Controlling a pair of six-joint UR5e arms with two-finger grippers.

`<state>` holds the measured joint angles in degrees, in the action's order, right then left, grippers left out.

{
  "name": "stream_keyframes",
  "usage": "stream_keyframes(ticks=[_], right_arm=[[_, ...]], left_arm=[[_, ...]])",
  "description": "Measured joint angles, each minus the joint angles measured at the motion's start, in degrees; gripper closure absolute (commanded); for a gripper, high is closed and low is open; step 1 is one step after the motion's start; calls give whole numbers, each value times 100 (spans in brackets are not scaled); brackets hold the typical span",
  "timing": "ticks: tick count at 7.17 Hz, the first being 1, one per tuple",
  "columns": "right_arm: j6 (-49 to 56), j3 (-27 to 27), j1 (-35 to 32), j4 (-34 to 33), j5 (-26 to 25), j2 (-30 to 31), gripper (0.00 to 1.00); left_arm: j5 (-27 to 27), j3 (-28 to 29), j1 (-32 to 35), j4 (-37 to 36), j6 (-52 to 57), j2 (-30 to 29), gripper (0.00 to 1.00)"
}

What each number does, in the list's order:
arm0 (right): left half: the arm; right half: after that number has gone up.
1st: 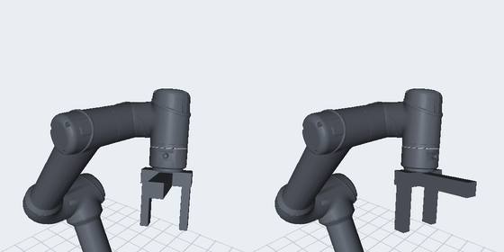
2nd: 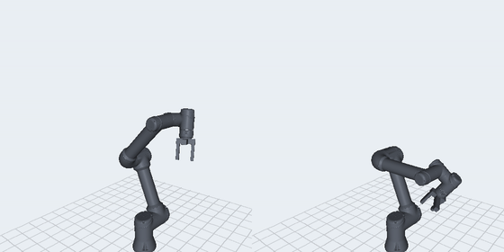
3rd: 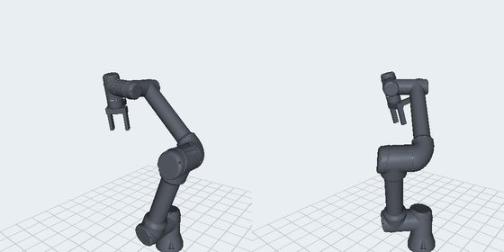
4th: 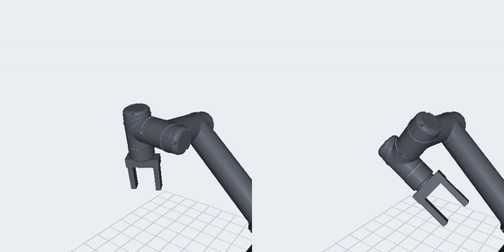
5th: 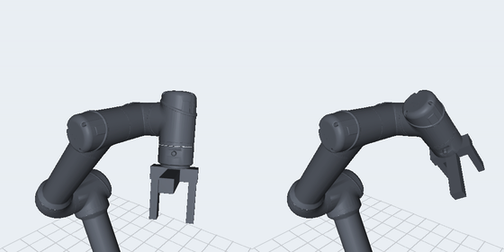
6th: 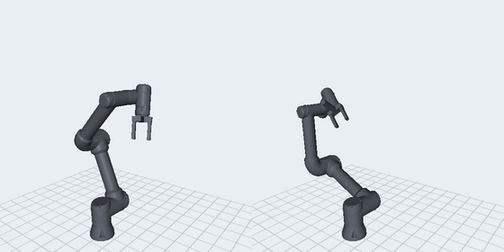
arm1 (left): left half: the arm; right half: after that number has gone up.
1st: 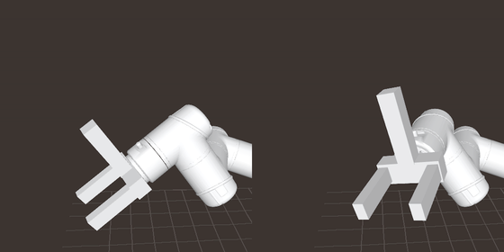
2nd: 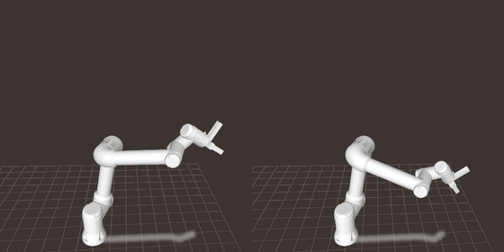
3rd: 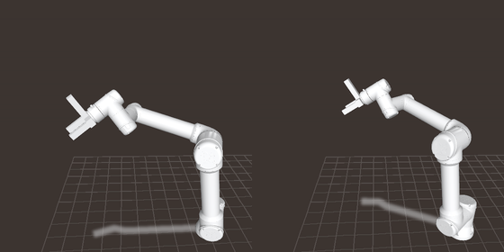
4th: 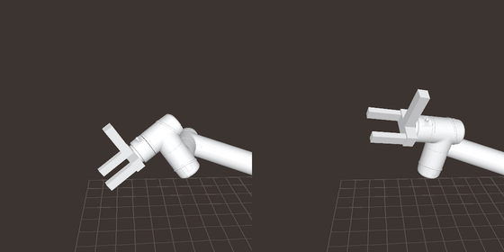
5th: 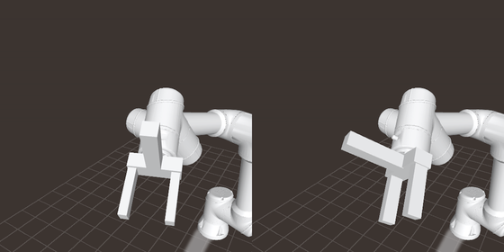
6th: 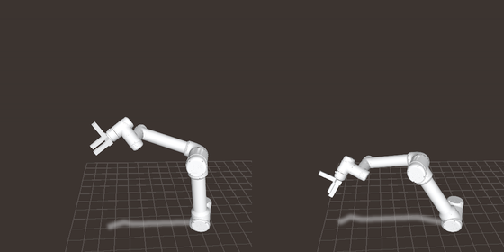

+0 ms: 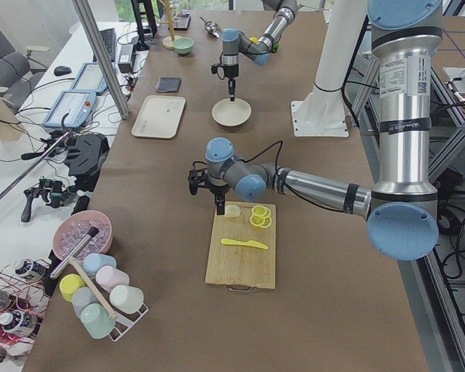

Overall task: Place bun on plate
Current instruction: 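Release the plate and lift the right gripper away while the left gripper reaches the bun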

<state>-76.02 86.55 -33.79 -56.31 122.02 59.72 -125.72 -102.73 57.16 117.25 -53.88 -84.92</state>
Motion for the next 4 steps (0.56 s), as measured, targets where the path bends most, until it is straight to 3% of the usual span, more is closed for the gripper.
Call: stream_keyframes(ticks=[1, 3, 4], right_arm=[[0, -20, 2, 0, -13, 0, 1], [-101, -16, 9, 14, -99, -3, 1], [-262, 3, 11, 27, -143, -3, 1]], left_arm=[[108, 16, -222, 171, -281, 71, 3], [296, 92, -581, 648, -693, 290, 4], [371, 194, -699, 875, -790, 377, 13]])
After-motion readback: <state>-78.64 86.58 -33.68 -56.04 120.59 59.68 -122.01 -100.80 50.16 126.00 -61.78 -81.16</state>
